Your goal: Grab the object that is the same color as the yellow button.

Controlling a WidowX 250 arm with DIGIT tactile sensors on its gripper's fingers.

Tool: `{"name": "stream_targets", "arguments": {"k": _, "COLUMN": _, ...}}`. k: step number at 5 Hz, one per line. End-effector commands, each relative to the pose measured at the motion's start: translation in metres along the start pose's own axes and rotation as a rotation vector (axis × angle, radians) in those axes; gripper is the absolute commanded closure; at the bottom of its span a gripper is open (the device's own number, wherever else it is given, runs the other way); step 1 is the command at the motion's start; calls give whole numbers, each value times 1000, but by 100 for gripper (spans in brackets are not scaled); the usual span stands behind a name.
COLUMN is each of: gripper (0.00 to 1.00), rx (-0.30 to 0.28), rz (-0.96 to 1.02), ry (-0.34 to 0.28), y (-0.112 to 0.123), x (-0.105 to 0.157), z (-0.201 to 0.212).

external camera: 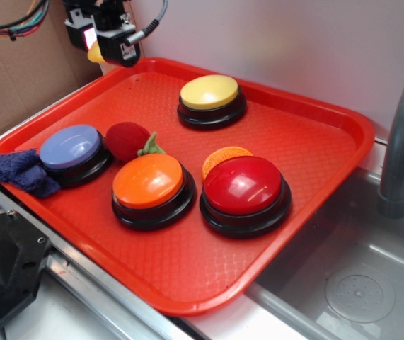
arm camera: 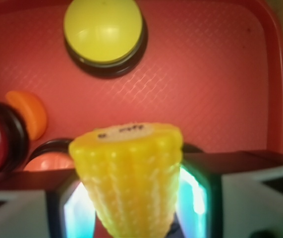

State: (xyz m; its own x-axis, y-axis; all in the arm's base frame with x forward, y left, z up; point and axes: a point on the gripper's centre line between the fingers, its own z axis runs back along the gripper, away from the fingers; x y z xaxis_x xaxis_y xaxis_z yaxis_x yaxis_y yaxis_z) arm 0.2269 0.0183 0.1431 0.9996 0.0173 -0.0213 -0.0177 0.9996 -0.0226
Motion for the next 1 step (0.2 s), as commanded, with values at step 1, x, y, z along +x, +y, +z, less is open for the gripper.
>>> {"name": "stream_targets", "arguments": {"k": 1, "gripper": 100, "rx": 54, "rz": 45, "ry": -109, "y": -5, "x": 6, "z": 29}}
